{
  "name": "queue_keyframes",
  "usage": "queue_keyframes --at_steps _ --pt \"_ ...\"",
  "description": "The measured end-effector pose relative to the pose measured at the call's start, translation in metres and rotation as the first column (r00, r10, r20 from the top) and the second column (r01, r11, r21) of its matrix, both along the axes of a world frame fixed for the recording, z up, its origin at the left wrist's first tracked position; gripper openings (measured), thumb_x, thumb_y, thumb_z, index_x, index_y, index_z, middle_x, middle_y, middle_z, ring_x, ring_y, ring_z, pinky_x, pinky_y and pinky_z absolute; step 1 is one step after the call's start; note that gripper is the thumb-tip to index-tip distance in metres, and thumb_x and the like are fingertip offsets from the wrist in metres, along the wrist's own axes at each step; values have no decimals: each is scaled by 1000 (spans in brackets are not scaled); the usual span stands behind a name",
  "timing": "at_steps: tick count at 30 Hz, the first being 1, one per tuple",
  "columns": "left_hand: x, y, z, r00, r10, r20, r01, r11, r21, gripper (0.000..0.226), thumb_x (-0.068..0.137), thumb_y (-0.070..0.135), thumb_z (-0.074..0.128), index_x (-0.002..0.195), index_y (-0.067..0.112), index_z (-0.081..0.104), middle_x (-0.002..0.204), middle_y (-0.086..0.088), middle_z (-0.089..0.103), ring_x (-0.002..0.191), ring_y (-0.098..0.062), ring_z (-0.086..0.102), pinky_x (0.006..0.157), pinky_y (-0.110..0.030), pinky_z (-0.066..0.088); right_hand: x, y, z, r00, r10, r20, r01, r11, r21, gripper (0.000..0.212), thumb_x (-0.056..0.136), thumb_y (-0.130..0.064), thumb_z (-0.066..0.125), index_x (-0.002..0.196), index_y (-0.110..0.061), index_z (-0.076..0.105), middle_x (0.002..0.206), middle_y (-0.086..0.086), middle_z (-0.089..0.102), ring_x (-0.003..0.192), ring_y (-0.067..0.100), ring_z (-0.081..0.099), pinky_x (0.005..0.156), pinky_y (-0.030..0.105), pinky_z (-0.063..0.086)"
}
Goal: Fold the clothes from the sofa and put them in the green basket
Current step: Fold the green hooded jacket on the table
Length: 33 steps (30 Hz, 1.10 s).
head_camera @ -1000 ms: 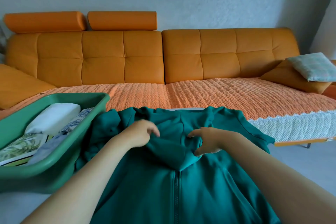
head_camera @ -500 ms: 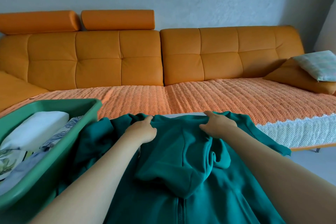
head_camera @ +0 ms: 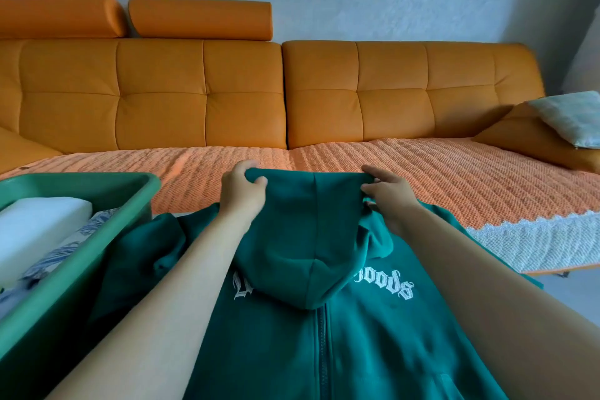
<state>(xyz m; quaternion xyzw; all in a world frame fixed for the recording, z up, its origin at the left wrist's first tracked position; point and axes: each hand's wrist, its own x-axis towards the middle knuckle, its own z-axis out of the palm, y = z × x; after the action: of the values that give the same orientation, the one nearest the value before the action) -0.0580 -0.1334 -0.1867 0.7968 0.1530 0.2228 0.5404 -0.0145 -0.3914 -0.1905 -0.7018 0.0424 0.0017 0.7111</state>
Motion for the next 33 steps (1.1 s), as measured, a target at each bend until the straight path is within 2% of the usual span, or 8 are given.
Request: queue_keyframes --at_steps 4,7,13,17,22,27,30,33 --pt "-17 -18 -23 963 -165 -214 254 821 511 56 97 35 59 149 31 37 155 4 10 120 -25 52 90 -35 50 -6 -2 -14 994 77 -81 -100 940 -325 71 88 2 62 152 -20 38 121 3 62 98 20 63 81 34 55" --pt "-27 -29 -27 896 -262 -359 444 575 687 53 102 51 43 152 36 33 162 5 12 147 -26 20 118 -51 24 -13 -8 -17 995 95 -13 -88 857 -508 69 86 2 49 150 -23 37 130 2 55 81 18 65 61 30 54" --pt "-56 -66 15 835 -462 -298 527 522 671 41 85 71 49 117 47 58 126 18 48 125 -11 43 98 -36 40 -30 -20 -9 935 342 93 -114 540 -834 32 76 -7 54 90 -34 62 101 -10 59 74 3 55 53 9 36" --pt "-67 -74 5 726 -353 -591 680 235 695 82 66 77 68 139 49 43 145 12 36 133 -16 39 104 -40 40 -42 -23 -16 855 518 -38 -215 286 -934 35 74 -21 67 106 -35 63 103 -10 55 92 11 55 85 22 48" --pt "-57 -57 -4 686 -419 -595 727 382 570 47 97 46 42 143 43 49 154 15 41 142 -13 37 113 -30 29 -46 -21 -15 834 551 26 -53 126 -991 23 80 -30 75 102 -28 72 108 -9 60 104 16 56 88 32 49" --pt "-53 -29 -9 704 -392 -593 700 524 485 48 98 61 32 141 47 50 151 16 46 139 -14 41 112 -31 31 -55 -32 4 702 427 570 298 551 -780 16 76 0 62 81 -14 56 89 -1 55 71 25 55 58 38 47" --pt "-59 -16 -15 585 -301 -753 763 519 385 59 88 80 24 144 62 32 158 17 33 144 -18 34 116 -36 25 -66 -54 4 631 585 509 393 324 -860 23 66 5 63 77 -12 52 82 0 53 67 26 53 49 32 37" --pt "-59 -20 -12 524 -206 -826 819 389 423 58 98 61 18 151 43 34 162 7 28 147 -21 29 119 -40 21 -79 -64 -4 787 614 56 131 -77 -988 24 75 -1 54 81 -23 49 85 -7 52 79 21 51 61 31 33"
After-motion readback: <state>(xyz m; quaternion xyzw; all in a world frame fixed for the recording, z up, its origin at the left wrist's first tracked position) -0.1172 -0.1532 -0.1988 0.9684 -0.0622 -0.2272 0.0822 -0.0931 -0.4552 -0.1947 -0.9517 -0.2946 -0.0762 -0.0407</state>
